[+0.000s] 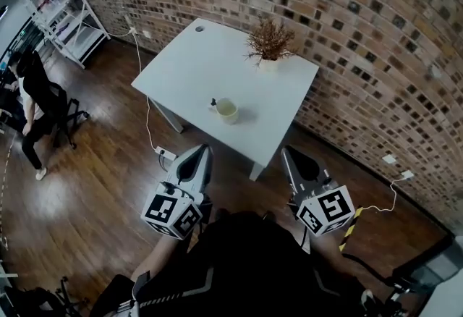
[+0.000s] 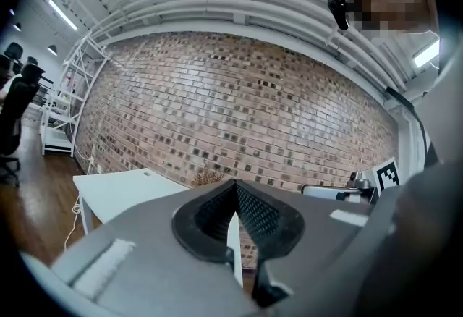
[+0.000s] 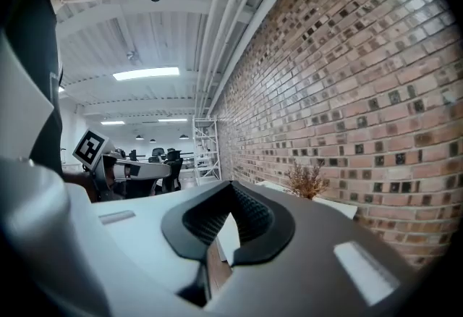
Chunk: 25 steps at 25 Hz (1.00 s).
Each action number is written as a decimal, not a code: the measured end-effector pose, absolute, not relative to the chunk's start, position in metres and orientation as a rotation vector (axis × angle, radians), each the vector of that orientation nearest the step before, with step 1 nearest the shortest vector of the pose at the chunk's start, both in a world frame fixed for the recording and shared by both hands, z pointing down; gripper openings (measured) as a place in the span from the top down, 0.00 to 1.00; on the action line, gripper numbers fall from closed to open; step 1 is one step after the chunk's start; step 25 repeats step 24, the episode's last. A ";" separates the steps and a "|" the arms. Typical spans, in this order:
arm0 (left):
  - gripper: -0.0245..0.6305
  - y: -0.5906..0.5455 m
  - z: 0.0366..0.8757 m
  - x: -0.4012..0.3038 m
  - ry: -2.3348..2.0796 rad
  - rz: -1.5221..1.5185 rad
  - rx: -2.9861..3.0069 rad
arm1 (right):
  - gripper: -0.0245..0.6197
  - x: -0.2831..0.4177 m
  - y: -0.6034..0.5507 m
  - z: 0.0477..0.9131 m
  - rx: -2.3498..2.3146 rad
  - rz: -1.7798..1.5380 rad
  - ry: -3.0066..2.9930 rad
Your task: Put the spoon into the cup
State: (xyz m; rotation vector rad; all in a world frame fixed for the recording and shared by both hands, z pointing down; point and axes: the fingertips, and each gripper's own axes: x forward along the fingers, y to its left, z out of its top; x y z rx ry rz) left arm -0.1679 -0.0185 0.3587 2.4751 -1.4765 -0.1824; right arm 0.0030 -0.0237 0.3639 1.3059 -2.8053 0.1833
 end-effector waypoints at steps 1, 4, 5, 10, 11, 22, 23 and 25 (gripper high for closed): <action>0.96 -0.017 0.358 -0.170 -1.477 -0.181 2.473 | 0.95 -0.002 -0.023 0.363 1.288 0.179 -2.816; 0.96 -0.015 0.357 -0.176 -1.493 -0.179 2.465 | 0.95 -0.014 -0.022 0.362 1.245 0.168 -2.836; 0.96 -0.015 0.358 -0.178 -1.499 -0.181 2.459 | 0.95 -0.015 -0.022 0.362 1.237 0.169 -2.837; 0.96 -0.014 0.362 -0.178 -1.502 -0.179 2.446 | 0.95 -0.017 -0.022 0.362 1.214 0.158 -2.842; 0.96 -0.014 0.362 -0.176 -1.498 -0.179 2.445 | 0.95 -0.017 -0.022 0.362 1.214 0.157 -2.841; 0.96 -0.017 0.362 -0.161 -1.483 -0.177 2.441 | 0.95 -0.007 -0.024 0.363 1.203 0.166 -2.844; 0.96 -0.017 0.363 -0.161 -1.485 -0.179 2.437 | 0.95 -0.006 -0.024 0.363 1.201 0.168 -2.847; 0.96 -0.017 0.363 -0.161 -1.488 -0.181 2.433 | 0.95 -0.006 -0.023 0.363 1.198 0.170 -2.849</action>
